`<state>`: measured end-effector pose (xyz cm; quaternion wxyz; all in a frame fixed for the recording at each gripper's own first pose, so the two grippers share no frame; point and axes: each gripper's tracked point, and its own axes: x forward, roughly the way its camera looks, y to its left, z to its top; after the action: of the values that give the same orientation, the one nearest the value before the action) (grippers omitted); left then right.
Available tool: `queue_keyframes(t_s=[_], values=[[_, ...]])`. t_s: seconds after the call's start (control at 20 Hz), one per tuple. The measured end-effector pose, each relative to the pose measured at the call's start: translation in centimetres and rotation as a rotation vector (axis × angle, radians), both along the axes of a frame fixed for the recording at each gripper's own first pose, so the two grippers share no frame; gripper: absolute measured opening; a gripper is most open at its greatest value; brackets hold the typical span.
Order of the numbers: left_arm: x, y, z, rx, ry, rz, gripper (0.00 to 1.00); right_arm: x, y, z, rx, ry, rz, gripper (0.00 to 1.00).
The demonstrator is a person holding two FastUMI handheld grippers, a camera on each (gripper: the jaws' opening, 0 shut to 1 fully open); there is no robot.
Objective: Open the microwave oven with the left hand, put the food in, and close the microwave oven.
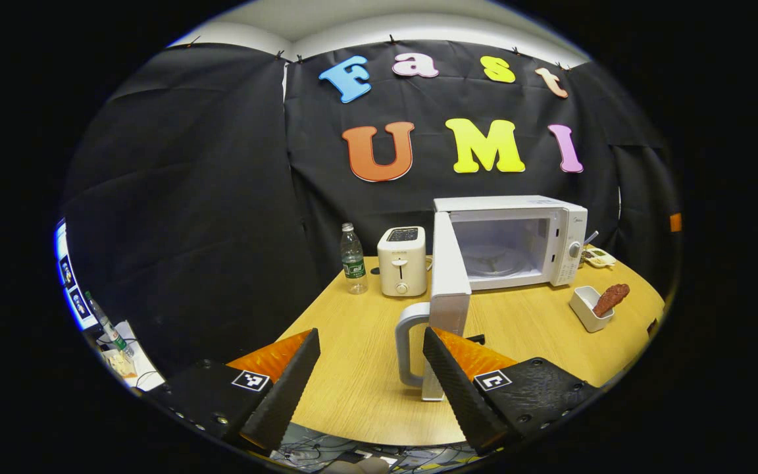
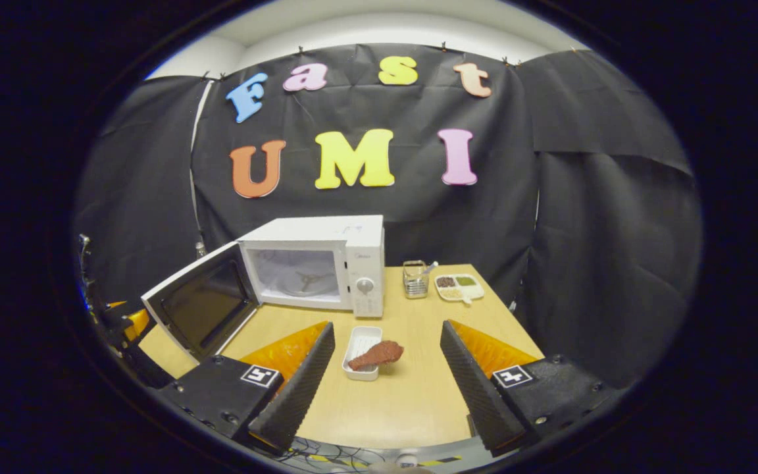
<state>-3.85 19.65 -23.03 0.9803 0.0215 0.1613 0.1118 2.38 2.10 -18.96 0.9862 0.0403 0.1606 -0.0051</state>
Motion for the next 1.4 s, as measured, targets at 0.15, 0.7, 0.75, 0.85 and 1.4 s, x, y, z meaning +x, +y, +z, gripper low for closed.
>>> queue_keyframes(t_s=[0.15,0.7,0.75,0.85,1.4], values=[[-1.3,-2.3,1.8,-0.039,-0.011,-0.022,0.97,2.0,-0.7,-4.2,0.070,0.080,0.020,1.00],[1.4,-9.8,10.9,-0.004,-0.119,-0.054,0.96,12.6,-0.7,-13.9,0.365,0.317,0.171,0.77],[1.9,-10.2,11.3,0.002,-0.120,-0.045,0.96,13.7,-0.8,-14.5,0.387,0.338,0.186,0.76],[2.6,-11.0,11.9,0.008,-0.122,-0.024,0.96,15.4,-0.3,-15.7,0.449,0.385,0.214,0.70],[3.1,-13.0,13.7,0.065,-0.116,0.114,0.96,16.9,1.3,-17.8,0.756,0.616,0.251,0.21]])
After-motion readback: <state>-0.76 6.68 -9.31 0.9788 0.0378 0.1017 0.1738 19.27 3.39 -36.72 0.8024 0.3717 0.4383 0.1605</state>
